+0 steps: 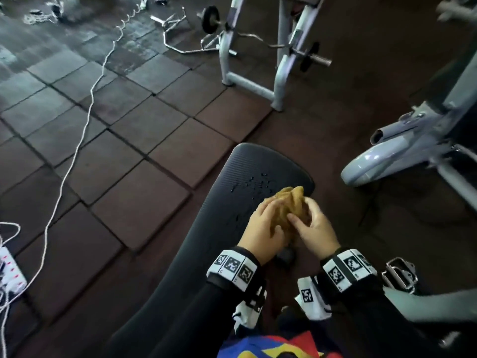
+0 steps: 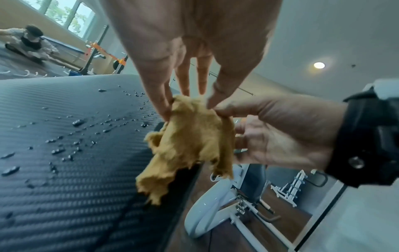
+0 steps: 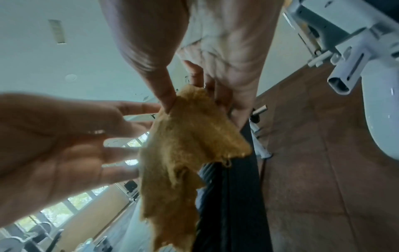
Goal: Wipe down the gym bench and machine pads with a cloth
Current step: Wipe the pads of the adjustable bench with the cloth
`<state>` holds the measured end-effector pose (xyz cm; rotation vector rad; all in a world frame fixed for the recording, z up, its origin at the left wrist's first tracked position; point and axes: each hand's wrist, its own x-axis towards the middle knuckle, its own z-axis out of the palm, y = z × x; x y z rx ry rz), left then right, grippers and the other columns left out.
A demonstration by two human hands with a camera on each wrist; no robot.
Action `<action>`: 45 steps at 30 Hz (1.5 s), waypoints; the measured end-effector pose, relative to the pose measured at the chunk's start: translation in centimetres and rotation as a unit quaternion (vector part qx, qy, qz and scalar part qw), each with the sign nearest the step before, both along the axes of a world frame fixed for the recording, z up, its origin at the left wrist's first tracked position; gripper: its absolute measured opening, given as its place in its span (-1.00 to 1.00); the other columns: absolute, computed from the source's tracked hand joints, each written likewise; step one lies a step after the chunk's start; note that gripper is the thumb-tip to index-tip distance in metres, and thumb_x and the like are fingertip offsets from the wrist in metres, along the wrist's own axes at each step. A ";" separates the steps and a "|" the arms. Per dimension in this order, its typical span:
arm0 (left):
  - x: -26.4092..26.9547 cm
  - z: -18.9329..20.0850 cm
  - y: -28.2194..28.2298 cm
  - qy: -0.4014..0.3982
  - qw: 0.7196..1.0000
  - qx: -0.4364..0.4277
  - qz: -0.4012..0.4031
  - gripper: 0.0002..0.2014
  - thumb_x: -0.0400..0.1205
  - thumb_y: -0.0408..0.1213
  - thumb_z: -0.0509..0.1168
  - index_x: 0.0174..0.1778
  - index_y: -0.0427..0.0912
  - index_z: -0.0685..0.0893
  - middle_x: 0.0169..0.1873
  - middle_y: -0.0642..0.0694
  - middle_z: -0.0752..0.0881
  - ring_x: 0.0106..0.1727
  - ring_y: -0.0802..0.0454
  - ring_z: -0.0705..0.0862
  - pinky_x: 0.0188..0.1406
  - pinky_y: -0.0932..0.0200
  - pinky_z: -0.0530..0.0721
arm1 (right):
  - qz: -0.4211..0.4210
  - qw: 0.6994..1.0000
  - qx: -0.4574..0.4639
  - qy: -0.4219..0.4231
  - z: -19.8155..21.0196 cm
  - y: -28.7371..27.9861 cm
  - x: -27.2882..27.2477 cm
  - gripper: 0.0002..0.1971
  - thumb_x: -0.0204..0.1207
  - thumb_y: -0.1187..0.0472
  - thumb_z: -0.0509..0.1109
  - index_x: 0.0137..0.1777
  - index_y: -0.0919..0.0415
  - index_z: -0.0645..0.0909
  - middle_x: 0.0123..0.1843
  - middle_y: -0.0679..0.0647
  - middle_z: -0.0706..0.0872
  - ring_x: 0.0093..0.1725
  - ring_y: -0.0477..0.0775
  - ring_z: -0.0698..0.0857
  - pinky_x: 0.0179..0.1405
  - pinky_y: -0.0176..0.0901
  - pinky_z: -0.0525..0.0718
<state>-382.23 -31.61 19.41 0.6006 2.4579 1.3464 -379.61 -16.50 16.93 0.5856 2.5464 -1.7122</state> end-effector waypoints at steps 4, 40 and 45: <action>-1.9 -0.9 0.4 0.018 1.000 -0.003 0.010 -0.41 0.47 -0.61 0.26 0.45 -0.23 0.49 0.51 -0.08 0.38 0.52 0.01 0.37 0.52 0.21 0.35 | -0.040 0.979 0.183 0.084 0.3 0.8 -1.9 -0.49 0.51 0.23 0.44 0.44 0.28 0.44 0.25 0.21 0.62 0.21 0.14 0.60 0.11 -0.39 0.38; -3.2 -10.0 -10.3 -0.037 0.972 -0.192 0.134 -0.35 0.71 -0.07 0.16 0.52 0.45 -0.12 0.54 0.39 -0.26 0.68 -0.08 -0.22 0.52 -0.44 -0.09 | 0.241 0.775 0.552 0.192 -6.6 0.0 0.9 -0.39 0.53 -0.18 0.22 0.59 -0.12 0.28 0.67 0.03 0.18 0.63 0.04 0.18 0.57 0.26 0.11; -3.1 -9.8 -10.1 -0.037 0.970 -0.197 0.137 -0.36 0.72 -0.07 0.15 0.52 0.43 -0.13 0.54 0.38 -0.27 0.67 -0.08 -0.22 0.54 -0.41 -0.10 | 0.146 0.797 0.562 0.166 -3.3 3.5 -4.8 -0.41 0.58 -0.19 0.12 0.61 -0.09 0.22 0.69 0.06 0.10 0.64 0.15 0.15 0.60 0.27 -0.01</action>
